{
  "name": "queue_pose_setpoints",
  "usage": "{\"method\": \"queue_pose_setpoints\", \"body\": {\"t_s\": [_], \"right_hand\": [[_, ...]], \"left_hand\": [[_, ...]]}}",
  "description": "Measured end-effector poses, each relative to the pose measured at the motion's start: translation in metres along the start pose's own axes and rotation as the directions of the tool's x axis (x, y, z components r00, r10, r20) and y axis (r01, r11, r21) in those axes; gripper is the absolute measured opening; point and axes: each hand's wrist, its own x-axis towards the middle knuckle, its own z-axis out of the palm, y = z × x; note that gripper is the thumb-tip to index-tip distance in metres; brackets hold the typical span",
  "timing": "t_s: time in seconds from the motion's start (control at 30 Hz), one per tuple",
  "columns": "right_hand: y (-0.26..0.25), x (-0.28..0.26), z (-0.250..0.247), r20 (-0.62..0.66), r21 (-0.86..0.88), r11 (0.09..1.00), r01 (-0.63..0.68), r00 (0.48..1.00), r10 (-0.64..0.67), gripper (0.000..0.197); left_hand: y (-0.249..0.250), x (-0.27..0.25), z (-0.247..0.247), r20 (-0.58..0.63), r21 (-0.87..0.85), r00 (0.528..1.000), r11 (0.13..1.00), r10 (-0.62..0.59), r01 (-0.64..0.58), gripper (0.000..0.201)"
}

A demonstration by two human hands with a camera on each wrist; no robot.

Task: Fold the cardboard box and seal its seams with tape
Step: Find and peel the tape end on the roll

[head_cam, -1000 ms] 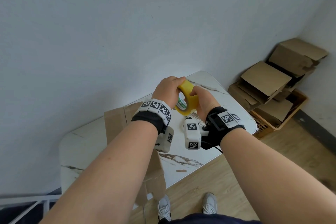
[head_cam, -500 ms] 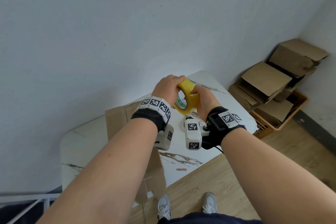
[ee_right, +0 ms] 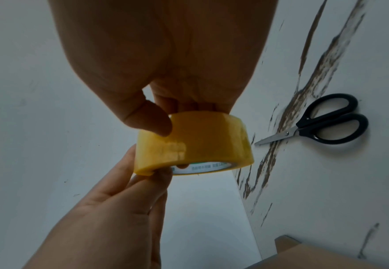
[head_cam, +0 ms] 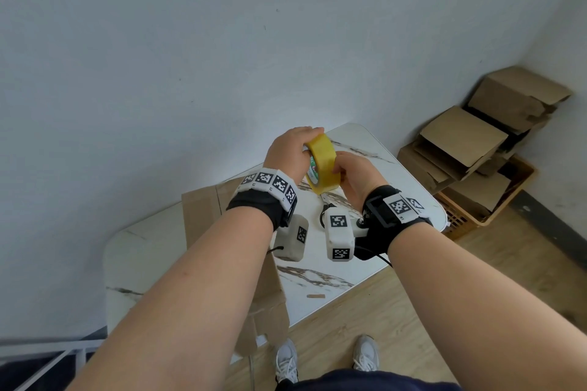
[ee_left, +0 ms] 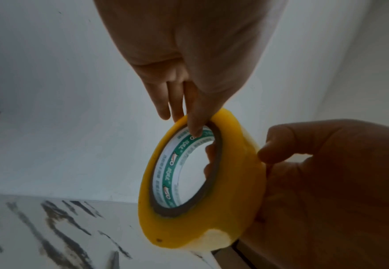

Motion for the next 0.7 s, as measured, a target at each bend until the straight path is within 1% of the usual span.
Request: {"method": "queue_pose_setpoints", "body": {"t_s": [0.03,0.1,0.17,0.2,0.23,0.27,0.33,0.37,0.43,0.47,0.5,0.57,0.6,0.63,0.67,0.7], "right_hand": [[0.0,0.001,0.0,-0.005,-0.01,1.0,-0.002,1.0,0.002,0.024],[-0.003,-0.002,0.0,-0.012,0.013,1.0,-0.005,1.0,0.005,0.029],[-0.006,-0.004,-0.001,-0.024,0.046,0.999,0.001,1.0,0.0,0.033],[-0.008,-0.005,-0.002,-0.014,0.063,0.998,0.009,1.0,-0.008,0.032],[-0.008,-0.005,-0.003,0.001,0.077,0.997,0.024,1.0,-0.024,0.028],[-0.009,-0.006,-0.005,0.019,0.083,0.996,0.03,0.999,-0.031,0.024],[-0.008,-0.007,-0.006,0.05,0.079,0.996,0.035,0.998,-0.039,0.019],[-0.005,-0.004,-0.006,0.06,0.072,0.997,0.03,0.998,-0.035,0.019],[-0.005,-0.003,-0.005,0.079,0.072,0.997,0.016,0.997,-0.022,0.015],[-0.006,-0.002,-0.005,0.08,0.077,0.997,-0.004,0.997,-0.002,0.02],[-0.006,0.0,-0.005,0.088,0.095,0.995,-0.026,0.996,0.018,0.024],[-0.006,0.005,-0.005,0.082,0.128,0.991,-0.048,0.996,0.037,0.022],[-0.005,0.008,-0.006,0.066,0.123,0.991,-0.046,0.997,0.038,0.03],[-0.004,0.012,-0.007,0.039,0.094,0.995,-0.039,0.999,0.035,0.042],[-0.004,0.012,-0.007,0.023,0.059,0.998,-0.02,1.0,0.019,0.053],[-0.002,0.015,-0.008,0.019,0.035,0.999,0.0,1.0,-0.001,0.061]], "left_hand": [[0.002,0.0,0.0,0.005,-0.017,1.0,0.999,-0.03,0.03,0.056],[0.004,0.001,-0.003,0.007,-0.099,0.992,0.987,-0.13,0.13,0.055],[0.006,0.004,-0.007,0.014,-0.246,0.963,0.932,-0.27,0.265,0.048],[0.005,0.005,-0.008,0.021,-0.325,0.95,0.897,-0.311,0.3,0.041],[0.006,0.005,-0.009,0.034,-0.371,0.945,0.874,-0.326,0.314,0.033],[0.007,0.004,-0.01,0.047,-0.38,0.945,0.869,-0.323,0.316,0.029],[0.009,0.002,-0.01,0.055,-0.397,0.946,0.863,-0.32,0.314,0.029],[0.008,0.002,-0.01,0.05,-0.439,0.94,0.838,-0.336,0.323,0.028],[0.007,0.005,-0.011,0.074,-0.547,0.916,0.752,-0.394,0.367,0.035],[0.007,0.006,-0.012,0.095,-0.59,0.907,0.711,-0.409,0.383,0.038],[0.008,0.006,-0.013,0.112,-0.606,0.904,0.693,-0.412,0.391,0.039],[0.008,0.006,-0.012,0.124,-0.602,0.907,0.697,-0.402,0.391,0.04],[0.008,0.005,-0.011,0.127,-0.61,0.909,0.691,-0.397,0.387,0.041],[0.009,0.004,-0.011,0.134,-0.629,0.909,0.675,-0.394,0.385,0.041],[0.01,0.004,-0.01,0.142,-0.649,0.908,0.656,-0.394,0.386,0.041],[0.01,0.004,-0.009,0.148,-0.666,0.906,0.637,-0.397,0.388,0.041]]}}
